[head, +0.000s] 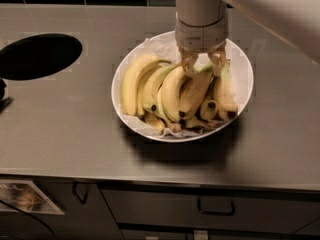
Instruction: Pick banana from white bowl
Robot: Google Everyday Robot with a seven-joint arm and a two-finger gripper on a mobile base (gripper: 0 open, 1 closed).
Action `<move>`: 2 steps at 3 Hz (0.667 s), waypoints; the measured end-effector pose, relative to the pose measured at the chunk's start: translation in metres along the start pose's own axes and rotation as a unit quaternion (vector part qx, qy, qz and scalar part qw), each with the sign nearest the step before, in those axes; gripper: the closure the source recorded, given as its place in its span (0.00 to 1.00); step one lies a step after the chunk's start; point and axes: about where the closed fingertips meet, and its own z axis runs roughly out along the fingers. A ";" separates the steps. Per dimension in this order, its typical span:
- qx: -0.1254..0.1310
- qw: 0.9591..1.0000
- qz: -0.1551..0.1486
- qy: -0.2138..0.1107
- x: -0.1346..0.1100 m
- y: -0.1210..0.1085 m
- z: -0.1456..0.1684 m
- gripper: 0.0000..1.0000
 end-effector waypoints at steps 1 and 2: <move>0.000 1.000 0.000 0.000 0.000 0.000 0.000 0.77; 0.000 1.000 0.000 0.000 0.000 0.000 0.000 0.99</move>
Offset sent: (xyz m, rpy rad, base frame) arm 0.0000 0.0000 0.0000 0.0000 0.0000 0.0000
